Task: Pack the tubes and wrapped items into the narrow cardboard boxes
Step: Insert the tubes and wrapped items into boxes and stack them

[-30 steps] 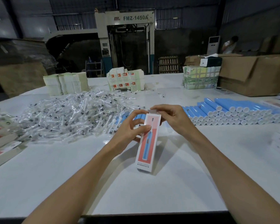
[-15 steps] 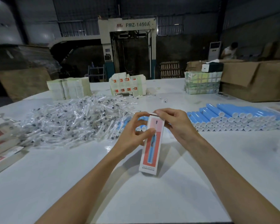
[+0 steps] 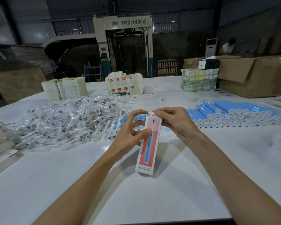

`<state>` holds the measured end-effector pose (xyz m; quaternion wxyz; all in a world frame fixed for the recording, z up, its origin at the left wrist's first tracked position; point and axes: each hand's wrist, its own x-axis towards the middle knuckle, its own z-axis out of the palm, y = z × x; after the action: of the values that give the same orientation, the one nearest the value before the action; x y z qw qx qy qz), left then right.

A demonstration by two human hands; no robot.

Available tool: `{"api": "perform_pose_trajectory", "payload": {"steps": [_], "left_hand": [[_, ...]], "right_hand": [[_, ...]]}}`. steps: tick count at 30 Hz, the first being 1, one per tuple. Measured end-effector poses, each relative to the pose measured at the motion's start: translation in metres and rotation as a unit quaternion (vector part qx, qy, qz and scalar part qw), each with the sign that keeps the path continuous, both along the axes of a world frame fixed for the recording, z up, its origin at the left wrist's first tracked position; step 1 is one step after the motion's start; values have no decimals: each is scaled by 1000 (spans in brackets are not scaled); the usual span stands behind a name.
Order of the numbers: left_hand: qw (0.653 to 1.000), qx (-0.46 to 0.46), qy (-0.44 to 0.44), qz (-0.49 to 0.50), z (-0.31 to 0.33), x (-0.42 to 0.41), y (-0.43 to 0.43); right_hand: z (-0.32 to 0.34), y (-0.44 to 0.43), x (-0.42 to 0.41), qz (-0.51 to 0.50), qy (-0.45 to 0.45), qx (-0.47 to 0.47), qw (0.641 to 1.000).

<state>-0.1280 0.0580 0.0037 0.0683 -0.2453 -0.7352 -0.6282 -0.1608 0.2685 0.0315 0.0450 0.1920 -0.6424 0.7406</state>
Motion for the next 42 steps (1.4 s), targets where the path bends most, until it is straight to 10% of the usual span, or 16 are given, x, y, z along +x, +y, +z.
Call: {"api": "perform_pose_trajectory", "payload": {"steps": [13,42], "left_hand": [[1000,-5,-11,16,-1,4,3],[996,55,-43,50,-21,-9,6]], "right_hand": [[3,15,0,87,-10,23,996],[-32,-18,-10,-88,65,109,988]]}}
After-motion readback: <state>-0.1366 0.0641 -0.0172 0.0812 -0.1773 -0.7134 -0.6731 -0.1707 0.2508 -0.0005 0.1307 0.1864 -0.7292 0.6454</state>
